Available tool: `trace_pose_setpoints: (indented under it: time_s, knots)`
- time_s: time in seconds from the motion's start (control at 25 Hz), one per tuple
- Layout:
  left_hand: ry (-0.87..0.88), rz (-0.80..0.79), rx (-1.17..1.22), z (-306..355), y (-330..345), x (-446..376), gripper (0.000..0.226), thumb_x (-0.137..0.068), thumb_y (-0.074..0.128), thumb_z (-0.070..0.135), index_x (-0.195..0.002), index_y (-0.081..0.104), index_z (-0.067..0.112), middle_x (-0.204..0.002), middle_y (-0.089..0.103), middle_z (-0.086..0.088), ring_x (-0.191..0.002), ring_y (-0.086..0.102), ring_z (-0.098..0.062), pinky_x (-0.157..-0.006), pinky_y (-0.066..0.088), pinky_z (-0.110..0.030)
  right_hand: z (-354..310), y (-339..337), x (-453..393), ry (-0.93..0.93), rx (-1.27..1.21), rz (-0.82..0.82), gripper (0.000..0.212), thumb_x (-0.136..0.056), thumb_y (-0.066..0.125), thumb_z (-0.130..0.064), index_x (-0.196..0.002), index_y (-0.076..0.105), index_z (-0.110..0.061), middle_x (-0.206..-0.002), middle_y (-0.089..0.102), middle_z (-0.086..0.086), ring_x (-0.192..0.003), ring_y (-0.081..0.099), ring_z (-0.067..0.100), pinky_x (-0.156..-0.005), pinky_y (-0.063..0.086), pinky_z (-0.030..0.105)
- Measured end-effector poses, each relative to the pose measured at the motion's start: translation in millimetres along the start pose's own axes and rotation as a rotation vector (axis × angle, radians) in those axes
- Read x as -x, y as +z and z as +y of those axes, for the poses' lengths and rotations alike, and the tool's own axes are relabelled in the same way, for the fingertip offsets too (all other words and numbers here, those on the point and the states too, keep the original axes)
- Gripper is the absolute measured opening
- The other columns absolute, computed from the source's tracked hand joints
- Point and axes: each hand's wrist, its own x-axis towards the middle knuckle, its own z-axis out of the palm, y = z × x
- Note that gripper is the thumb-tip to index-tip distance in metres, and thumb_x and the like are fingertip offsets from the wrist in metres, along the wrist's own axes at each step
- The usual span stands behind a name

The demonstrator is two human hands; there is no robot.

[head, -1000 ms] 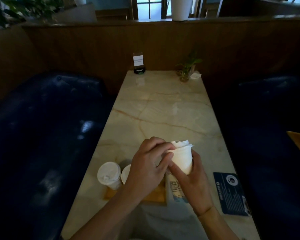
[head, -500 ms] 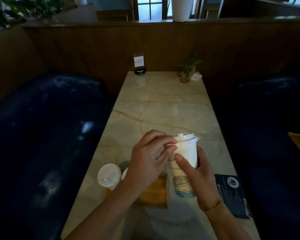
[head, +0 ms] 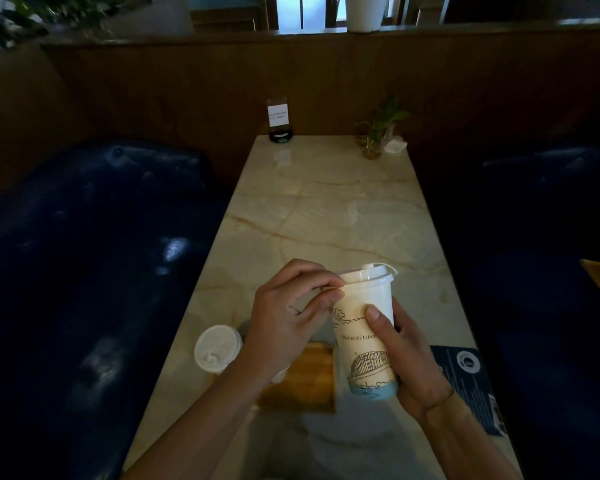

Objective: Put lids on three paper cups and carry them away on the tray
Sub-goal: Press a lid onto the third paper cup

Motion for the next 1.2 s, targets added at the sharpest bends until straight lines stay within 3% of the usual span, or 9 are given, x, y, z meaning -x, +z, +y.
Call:
trace_pose_setpoints:
  time_s: [0.28,0.52,0.68,0.8,0.92,1.04,1.2]
  knots:
    - [0.008,0.014,-0.091,-9,4,-3,0.012,-0.086,0.075,0.014,-0.096,0.075,0.009,-0.098,0.067,-0.001,-0.092,0.066,-0.012,-0.080,0.057,-0.026,6,0,-11,0.061,0.045,0.012,0.063,-0.080,0.076,-0.039,-0.131,0.040,-0.029,-0.113,0.073,0.010,-0.099,0.075,0.023,-0.075,0.063,0.035]
    - [0.130,-0.007,-0.262,-7,19,-3,0.016,-0.091,0.067,0.020,-0.097,0.075,0.008,-0.097,0.067,-0.004,-0.091,0.064,-0.017,-0.078,0.057,-0.034,16,0,-22,-0.051,0.360,0.100,0.078,-0.066,0.089,-0.022,-0.130,0.043,-0.025,-0.114,0.067,0.005,-0.098,0.070,0.018,-0.074,0.062,0.028]
    - [0.136,0.003,-0.289,-6,29,0,0.017,-0.093,0.064,0.023,-0.099,0.074,0.011,-0.099,0.066,-0.002,-0.093,0.063,-0.016,-0.080,0.056,-0.033,22,5,-23,-0.162,0.496,0.279,0.078,-0.054,0.090,-0.040,-0.119,0.048,-0.030,-0.102,0.066,-0.009,-0.086,0.066,-0.004,-0.061,0.055,0.014]
    - [0.147,0.065,-0.293,-8,31,4,0.014,-0.093,0.067,0.022,-0.100,0.072,0.011,-0.100,0.064,-0.003,-0.094,0.064,-0.017,-0.081,0.055,-0.032,22,5,-22,-0.224,0.503,0.320,0.078,-0.052,0.089,-0.050,-0.117,0.050,-0.032,-0.098,0.067,-0.013,-0.086,0.064,-0.011,-0.063,0.052,0.007]
    - [0.150,0.104,-0.265,-12,30,9,0.016,-0.093,0.067,0.024,-0.098,0.073,0.010,-0.101,0.063,-0.001,-0.094,0.063,-0.016,-0.082,0.055,-0.033,20,4,-18,-0.218,0.510,0.277,0.082,-0.046,0.082,-0.065,-0.117,0.052,-0.035,-0.100,0.068,-0.012,-0.089,0.066,-0.005,-0.066,0.056,0.016]
    - [0.146,0.122,-0.212,-11,26,12,0.019,-0.095,0.065,0.028,-0.097,0.072,0.011,-0.102,0.059,0.004,-0.094,0.062,-0.014,-0.083,0.054,-0.031,19,1,-14,-0.177,0.443,0.217,0.077,-0.046,0.088,-0.060,-0.113,0.057,-0.039,-0.101,0.073,-0.008,-0.089,0.070,0.005,-0.069,0.061,0.028]
    - [0.115,0.133,-0.154,-12,23,20,0.018,-0.095,0.064,0.028,-0.099,0.070,0.011,-0.104,0.059,0.004,-0.095,0.063,-0.015,-0.084,0.055,-0.029,15,0,-9,-0.141,0.366,0.141,0.068,-0.048,0.086,-0.052,-0.110,0.061,-0.038,-0.103,0.075,-0.011,-0.087,0.073,0.008,-0.066,0.061,0.025]
